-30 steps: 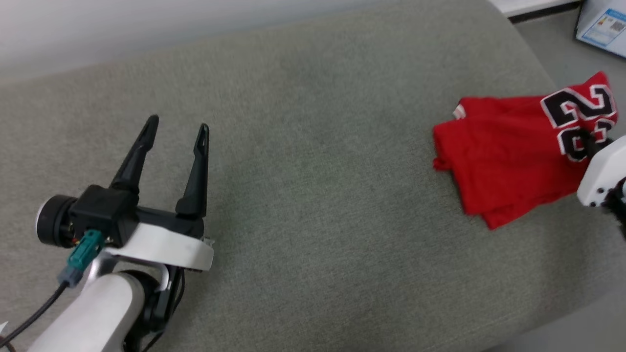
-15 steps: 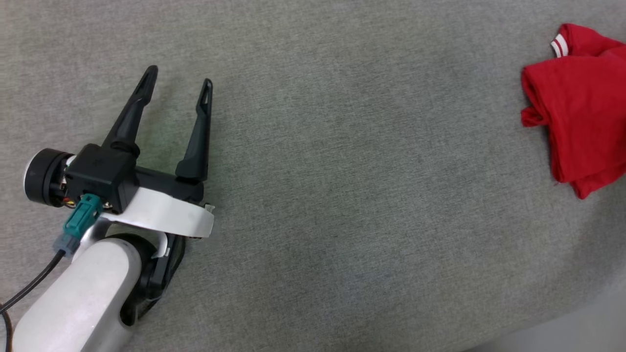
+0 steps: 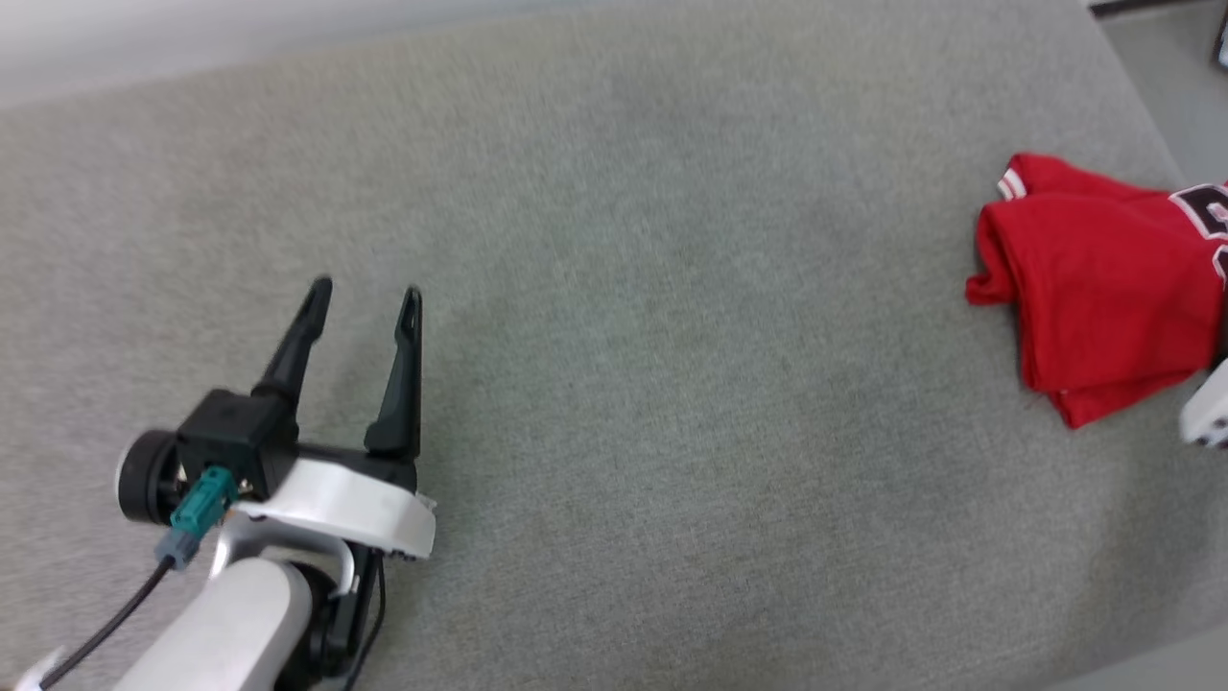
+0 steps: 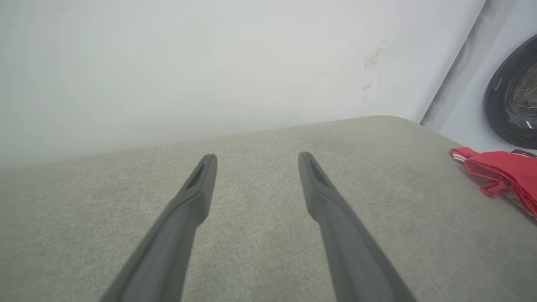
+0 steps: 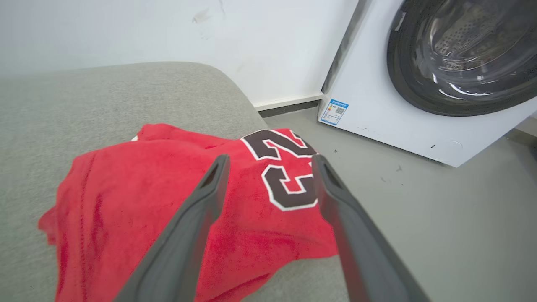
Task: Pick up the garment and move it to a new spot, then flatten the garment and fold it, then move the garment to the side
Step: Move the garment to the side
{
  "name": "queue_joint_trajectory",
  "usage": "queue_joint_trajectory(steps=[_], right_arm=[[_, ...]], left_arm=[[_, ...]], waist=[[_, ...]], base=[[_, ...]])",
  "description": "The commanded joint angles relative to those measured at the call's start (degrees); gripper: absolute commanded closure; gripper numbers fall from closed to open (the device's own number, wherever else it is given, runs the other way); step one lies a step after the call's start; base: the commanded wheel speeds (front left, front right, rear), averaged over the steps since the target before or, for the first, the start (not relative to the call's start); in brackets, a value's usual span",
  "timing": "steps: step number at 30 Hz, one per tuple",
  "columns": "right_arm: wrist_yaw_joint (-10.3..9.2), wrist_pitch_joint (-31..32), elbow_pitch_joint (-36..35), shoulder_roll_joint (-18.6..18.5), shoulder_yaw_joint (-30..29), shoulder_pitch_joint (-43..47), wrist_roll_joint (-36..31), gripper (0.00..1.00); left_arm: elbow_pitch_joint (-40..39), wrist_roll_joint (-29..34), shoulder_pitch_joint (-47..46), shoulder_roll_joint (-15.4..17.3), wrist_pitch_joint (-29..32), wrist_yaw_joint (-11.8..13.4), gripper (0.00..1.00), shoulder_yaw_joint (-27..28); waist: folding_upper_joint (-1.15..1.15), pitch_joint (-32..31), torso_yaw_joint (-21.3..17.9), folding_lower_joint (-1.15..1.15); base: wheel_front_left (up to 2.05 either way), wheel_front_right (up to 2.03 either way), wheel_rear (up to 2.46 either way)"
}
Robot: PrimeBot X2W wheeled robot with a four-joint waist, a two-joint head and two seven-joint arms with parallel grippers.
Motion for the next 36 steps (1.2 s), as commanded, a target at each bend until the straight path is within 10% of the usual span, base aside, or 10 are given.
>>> queue_joint_trajectory(steps=[1,21,36], right_arm=[[-0.03,0.0,-1.7,1.3,1.3,2.6,0.6,0.00],[-0.02,10.4,-39.6,12.1,19.2,31.0,12.0,0.00],[-0.02,17.2,-57.5,13.9,18.9,43.7,10.6,0.00]], left_arm=[[0.4,-0.6,1.7,-0.6,-0.6,0.3,0.00,0.2],[3.9,-4.6,14.6,-1.1,-3.0,1.5,0.00,4.7],[4.8,-4.1,19.1,-0.8,-2.9,1.2,0.00,3.6]], waist=[[0.00,-5.5,1.7,0.00],[0.00,-18.7,14.8,0.00],[0.00,-23.1,14.8,0.00]], base=[[0.00,0.00,0.00],[0.00,0.00,0.00],[0.00,0.00,0.00]])
